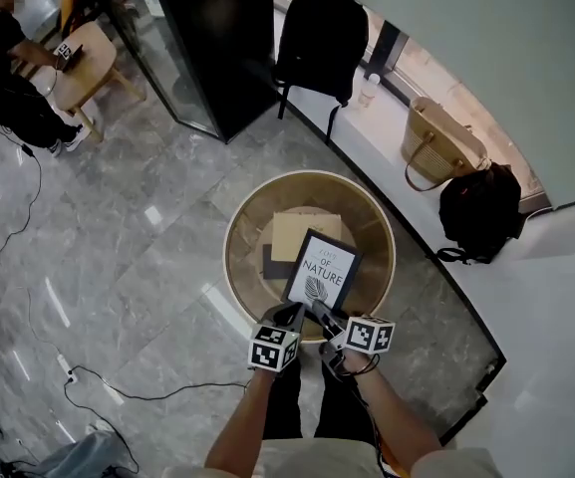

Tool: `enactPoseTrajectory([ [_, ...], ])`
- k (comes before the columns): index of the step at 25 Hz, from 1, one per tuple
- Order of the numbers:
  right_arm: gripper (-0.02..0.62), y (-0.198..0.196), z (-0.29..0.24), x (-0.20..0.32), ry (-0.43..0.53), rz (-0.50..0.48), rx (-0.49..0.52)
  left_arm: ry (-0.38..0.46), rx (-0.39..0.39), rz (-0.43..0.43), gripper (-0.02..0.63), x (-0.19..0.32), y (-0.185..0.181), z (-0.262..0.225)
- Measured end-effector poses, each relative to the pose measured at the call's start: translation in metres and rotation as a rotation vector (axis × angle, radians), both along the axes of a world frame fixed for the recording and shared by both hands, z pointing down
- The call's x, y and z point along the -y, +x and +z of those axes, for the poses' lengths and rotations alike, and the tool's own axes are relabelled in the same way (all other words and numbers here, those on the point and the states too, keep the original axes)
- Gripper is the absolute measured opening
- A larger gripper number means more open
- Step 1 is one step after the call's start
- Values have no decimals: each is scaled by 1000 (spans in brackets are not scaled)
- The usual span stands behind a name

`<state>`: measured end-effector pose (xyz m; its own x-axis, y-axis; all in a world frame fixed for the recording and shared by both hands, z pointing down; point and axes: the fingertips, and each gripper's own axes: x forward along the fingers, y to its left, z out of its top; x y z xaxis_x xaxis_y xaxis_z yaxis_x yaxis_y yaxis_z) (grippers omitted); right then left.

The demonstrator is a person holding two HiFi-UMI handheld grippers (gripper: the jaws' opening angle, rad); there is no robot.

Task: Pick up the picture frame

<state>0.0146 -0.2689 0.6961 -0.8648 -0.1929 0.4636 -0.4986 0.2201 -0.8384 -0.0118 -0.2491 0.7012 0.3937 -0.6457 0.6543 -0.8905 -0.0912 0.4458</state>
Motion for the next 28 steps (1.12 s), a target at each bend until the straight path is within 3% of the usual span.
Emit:
enactPoseTrajectory([
  [16, 38, 22, -64, -66, 79, -9, -52, 50, 15, 53, 20, -64, 19, -67],
  [28, 38, 33, -103, -109, 120, 14, -67, 72, -36, 70, 20, -104, 34, -98],
])
